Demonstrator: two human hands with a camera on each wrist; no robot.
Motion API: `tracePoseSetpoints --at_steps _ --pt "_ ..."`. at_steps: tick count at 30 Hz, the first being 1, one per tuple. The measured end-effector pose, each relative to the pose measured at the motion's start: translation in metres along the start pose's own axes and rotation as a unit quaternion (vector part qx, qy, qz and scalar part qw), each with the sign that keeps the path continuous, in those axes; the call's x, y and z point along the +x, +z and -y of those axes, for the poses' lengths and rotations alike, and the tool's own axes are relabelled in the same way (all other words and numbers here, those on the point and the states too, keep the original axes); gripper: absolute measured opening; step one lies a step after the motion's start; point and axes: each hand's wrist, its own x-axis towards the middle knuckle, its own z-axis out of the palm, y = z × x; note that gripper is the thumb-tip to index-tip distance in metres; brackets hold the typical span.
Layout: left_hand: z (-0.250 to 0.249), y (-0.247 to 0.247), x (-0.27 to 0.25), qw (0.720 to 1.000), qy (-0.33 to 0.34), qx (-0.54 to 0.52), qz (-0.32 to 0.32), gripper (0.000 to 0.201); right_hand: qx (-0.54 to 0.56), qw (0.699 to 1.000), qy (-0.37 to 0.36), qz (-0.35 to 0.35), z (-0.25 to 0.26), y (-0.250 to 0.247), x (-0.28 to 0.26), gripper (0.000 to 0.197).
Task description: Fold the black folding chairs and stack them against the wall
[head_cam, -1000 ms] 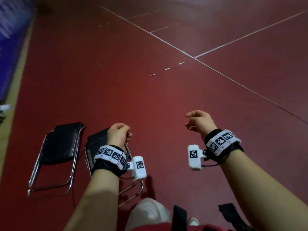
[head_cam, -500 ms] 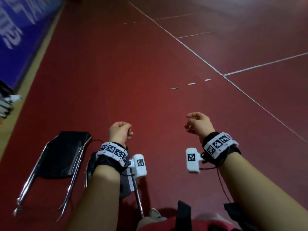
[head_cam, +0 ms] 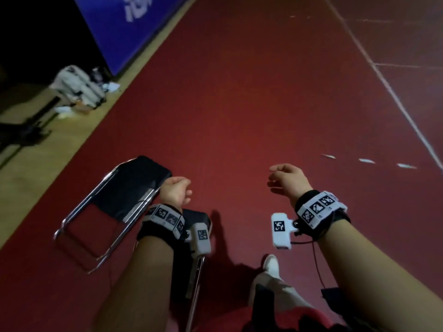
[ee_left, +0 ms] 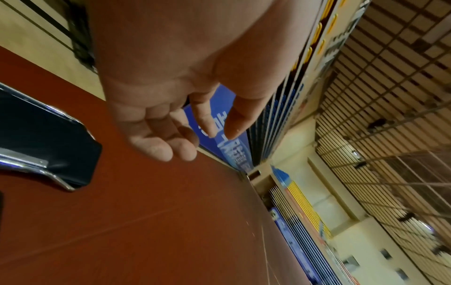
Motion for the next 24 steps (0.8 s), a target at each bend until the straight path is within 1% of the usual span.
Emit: tracePoseSetpoints --at_steps 3,5,7,9,10,12,16,18,21,23,24 --pt "-0.018 0.014 0.026 0.997 -0.007 -0.033 -0.075 0.007 -0.055 0.995 -0.004 0.079 0.034 0.020 0.069 0.021" --pt "-0.028 0.017 0.035 0.992 -0.026 -0.042 -0.113 0.008 -0.086 0.987 -0.008 0.132 0.057 0.037 0.101 0.020" --pt "-0.034 0.018 0.045 0.983 -0.031 -0.096 -0.156 0.010 -0.119 0.975 -0.018 0.186 0.080 0.061 0.134 0.020" --pt "-0.033 0.016 0.050 0.974 -0.043 -0.131 -0.181 0.012 -0.144 0.964 -0.033 0.219 0.094 0.085 0.153 0.020" --pt "-0.027 0.012 0.054 0.964 -0.053 -0.153 -0.210 0.013 -0.159 0.954 -0.034 0.251 0.099 0.105 0.164 0.020" --pt "-0.017 0.006 0.057 0.948 -0.064 -0.179 -0.254 0.016 -0.182 0.937 -0.031 0.298 0.097 0.133 0.175 0.020" --pt "0.002 -0.018 0.078 0.904 -0.090 -0.231 -0.348 0.018 -0.235 0.885 -0.027 0.402 0.093 0.206 0.192 0.017" --pt "0.008 -0.031 0.092 0.886 -0.099 -0.248 -0.379 0.020 -0.260 0.867 -0.033 0.424 0.093 0.239 0.202 0.022" --pt "0.011 -0.041 0.102 0.871 -0.114 -0.258 -0.403 0.023 -0.307 0.839 -0.035 0.449 0.096 0.267 0.208 0.023" --pt "0.003 -0.049 0.113 0.859 -0.109 -0.280 -0.415 0.022 -0.322 0.826 -0.043 0.460 0.108 0.289 0.212 0.022" --pt "0.000 -0.053 0.118 0.858 -0.105 -0.280 -0.418 0.020 -0.327 0.823 -0.059 0.461 0.113 0.298 0.216 0.023"
